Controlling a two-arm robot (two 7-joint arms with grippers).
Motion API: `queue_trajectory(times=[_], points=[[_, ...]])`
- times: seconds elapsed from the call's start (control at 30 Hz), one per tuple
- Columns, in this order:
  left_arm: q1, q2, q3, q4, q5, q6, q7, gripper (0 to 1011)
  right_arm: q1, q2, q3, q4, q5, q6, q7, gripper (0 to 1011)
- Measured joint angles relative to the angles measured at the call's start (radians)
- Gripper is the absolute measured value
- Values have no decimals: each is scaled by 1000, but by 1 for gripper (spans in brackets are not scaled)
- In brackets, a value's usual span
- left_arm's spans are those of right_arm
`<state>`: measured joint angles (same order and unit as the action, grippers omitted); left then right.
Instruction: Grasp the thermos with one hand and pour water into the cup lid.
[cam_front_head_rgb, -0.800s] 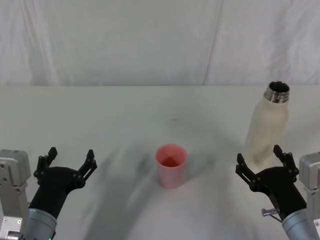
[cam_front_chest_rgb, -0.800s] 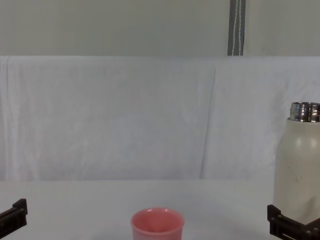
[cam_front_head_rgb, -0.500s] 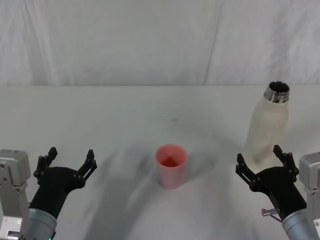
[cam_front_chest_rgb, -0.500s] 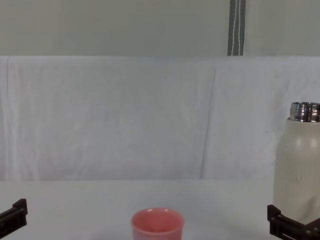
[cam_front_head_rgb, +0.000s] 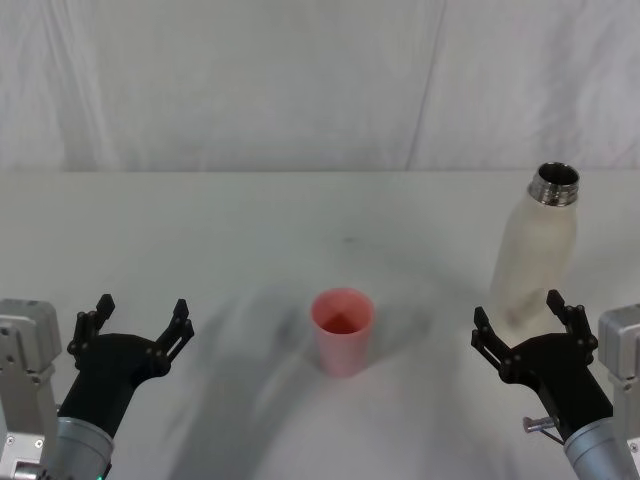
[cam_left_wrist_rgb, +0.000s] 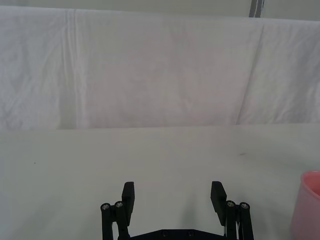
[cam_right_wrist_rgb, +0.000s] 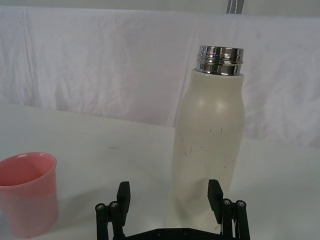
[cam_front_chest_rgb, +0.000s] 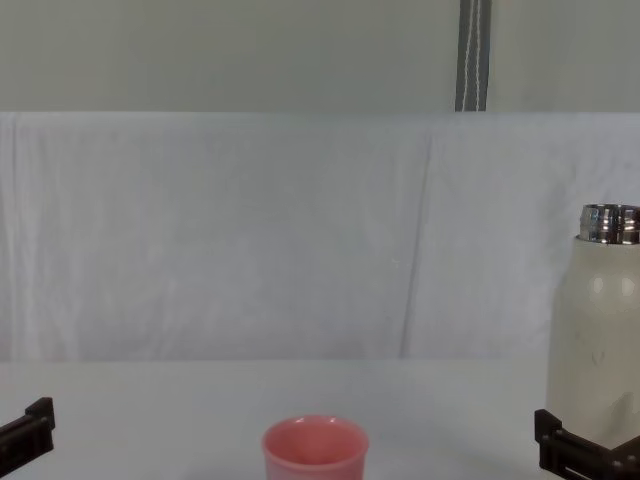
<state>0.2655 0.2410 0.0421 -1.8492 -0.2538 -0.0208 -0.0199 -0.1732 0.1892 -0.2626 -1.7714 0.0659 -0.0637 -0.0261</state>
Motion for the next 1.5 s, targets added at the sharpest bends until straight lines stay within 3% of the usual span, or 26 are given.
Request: queue_trajectory(times=[0.9,1.5], points=[[0,0,0,0,0,0,0,1001,0,0,1,0,0,0,0,1001],[0,0,0,0,0,0,0,1001,-4,-53,77,2,8,-16,32,1001]])
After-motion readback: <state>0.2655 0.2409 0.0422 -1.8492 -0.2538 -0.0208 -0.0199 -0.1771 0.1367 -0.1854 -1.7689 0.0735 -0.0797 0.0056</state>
